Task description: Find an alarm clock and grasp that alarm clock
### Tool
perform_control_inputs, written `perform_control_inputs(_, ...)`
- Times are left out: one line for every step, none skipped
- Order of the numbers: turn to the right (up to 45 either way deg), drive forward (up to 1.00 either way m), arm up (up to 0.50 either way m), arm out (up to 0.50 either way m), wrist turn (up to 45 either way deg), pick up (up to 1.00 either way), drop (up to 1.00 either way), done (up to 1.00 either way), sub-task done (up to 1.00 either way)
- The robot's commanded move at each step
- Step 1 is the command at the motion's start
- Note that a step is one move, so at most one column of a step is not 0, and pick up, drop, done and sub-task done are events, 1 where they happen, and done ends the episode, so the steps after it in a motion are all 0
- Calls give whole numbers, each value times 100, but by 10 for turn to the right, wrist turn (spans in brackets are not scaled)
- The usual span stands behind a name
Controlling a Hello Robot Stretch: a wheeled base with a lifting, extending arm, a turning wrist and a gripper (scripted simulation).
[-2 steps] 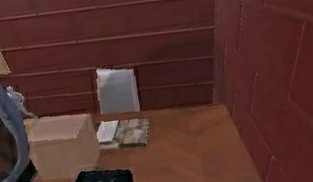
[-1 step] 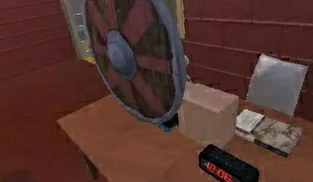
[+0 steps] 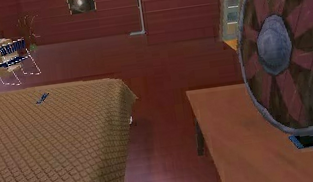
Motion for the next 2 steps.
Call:
perform_control_inputs(0, 5, 0, 0, 0, 0, 0, 0, 0)
perform_control_inputs(-210, 0, 0, 0, 0, 0, 0, 0, 0)
